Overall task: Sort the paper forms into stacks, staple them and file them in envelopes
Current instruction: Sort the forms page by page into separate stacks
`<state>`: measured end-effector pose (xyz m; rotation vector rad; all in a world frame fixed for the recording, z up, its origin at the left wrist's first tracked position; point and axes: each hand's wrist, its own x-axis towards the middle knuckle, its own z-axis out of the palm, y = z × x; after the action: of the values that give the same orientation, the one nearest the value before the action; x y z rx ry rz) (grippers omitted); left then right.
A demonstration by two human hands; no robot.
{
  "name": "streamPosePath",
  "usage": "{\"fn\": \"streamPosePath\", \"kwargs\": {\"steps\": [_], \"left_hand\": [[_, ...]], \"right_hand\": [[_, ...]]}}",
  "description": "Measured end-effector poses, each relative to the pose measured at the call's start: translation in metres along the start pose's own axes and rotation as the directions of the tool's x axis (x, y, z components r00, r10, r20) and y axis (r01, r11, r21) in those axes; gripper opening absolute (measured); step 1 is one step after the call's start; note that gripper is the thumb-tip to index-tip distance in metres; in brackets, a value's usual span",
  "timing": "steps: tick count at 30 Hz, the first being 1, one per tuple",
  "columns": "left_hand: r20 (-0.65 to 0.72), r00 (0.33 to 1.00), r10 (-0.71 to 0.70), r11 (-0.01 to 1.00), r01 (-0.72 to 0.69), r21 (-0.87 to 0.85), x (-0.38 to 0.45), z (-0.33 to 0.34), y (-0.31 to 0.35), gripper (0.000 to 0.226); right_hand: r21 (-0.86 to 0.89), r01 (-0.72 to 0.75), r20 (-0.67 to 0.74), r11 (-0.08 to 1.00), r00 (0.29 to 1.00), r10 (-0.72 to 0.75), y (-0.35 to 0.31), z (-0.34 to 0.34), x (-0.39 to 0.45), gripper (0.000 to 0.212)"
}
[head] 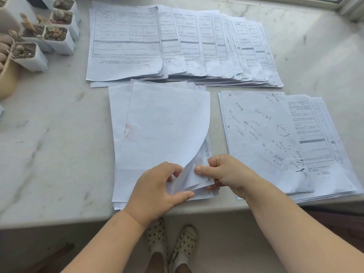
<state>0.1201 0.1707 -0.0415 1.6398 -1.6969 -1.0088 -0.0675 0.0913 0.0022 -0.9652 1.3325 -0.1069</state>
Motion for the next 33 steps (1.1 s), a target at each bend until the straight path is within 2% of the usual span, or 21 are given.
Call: {"fn": "streamPosePath", "kwargs": {"steps": [5,8,13,15,16,18,20,22,24,26,28,29,31,33], "left_hand": [[-0.046,0.997,-0.055,0.997,0.052,-0.058,-0.001,0.001,-0.003,0.026],[-0.073,0.993,-0.093,0.991,0.085,-0.106,0.0,0.002,-0.008,0.038],[-0.077,0.986,-0.151,0.975,0.136,-0.176,0.001,0.001,-0.007,0.049],[-0.07,0.99,-0.122,0.981,0.11,-0.159,-0.003,0.001,-0.003,0.04],[-0.08,0.995,-0.062,0.994,0.055,-0.089,-0.006,0.002,-0.003,0.038],[-0.088,0.992,0.094,0.992,-0.085,0.094,-0.01,0.009,-0.004,0.051],[-0.098,0.983,0.158,0.971,-0.136,0.196,-0.011,0.017,-0.007,0.054],[-0.166,0.978,0.128,0.983,-0.104,0.149,-0.01,0.018,-0.007,0.057],[-0.216,0.976,0.031,0.999,-0.028,0.015,-0.007,0.011,-0.002,0.048],[-0.169,0.985,0.026,1.0,-0.028,-0.01,-0.006,0.004,0.0,0.039],[-0.036,0.994,0.106,0.993,-0.104,0.061,-0.005,0.0,-0.001,0.04],[0.034,0.991,0.133,0.987,-0.135,0.092,-0.005,-0.001,-0.003,0.044],[0.139,0.983,0.119,0.983,-0.136,0.123,-0.006,-0.006,-0.005,0.059],[0.204,0.974,0.1,0.979,-0.133,0.155,-0.009,-0.015,-0.002,0.076]], "right_hand": [[-0.031,-0.021,-0.009,0.999,1.0,0.02,-0.001,0.0,0.001,0.034],[-0.024,-0.033,0.021,0.999,0.999,0.034,0.0,-0.003,-0.001,0.038],[0.011,-0.059,0.028,0.998,0.998,0.059,0.003,-0.005,-0.002,0.032],[0.035,-0.037,0.012,0.999,0.999,0.036,0.002,-0.005,-0.002,0.02],[0.038,-0.017,-0.001,0.999,1.0,0.017,0.0,-0.005,-0.002,0.018],[0.03,0.03,-0.019,0.999,0.999,-0.029,-0.006,-0.002,-0.001,0.026],[0.025,0.072,-0.014,0.997,0.997,-0.071,-0.015,-0.001,-0.001,0.029],[0.059,0.065,-0.037,0.996,0.997,-0.062,-0.023,-0.004,-0.002,0.034],[0.162,0.004,-0.063,0.987,0.998,0.006,-0.025,-0.015,0.0,0.046],[0.254,-0.072,-0.036,0.964,0.996,0.084,-0.027,-0.021,0.001,0.06],[0.231,-0.127,-0.007,0.965,0.991,0.132,-0.028,-0.017,0.005,0.059],[0.179,-0.133,-0.016,0.975,0.99,0.138,-0.028,-0.01,0.008,0.047],[-0.041,-0.115,-0.096,0.993,0.989,0.11,-0.023,0.004,0.014,0.021],[-0.155,-0.109,-0.188,0.982,0.979,0.079,-0.02,0.013,0.014,0.027]]}}
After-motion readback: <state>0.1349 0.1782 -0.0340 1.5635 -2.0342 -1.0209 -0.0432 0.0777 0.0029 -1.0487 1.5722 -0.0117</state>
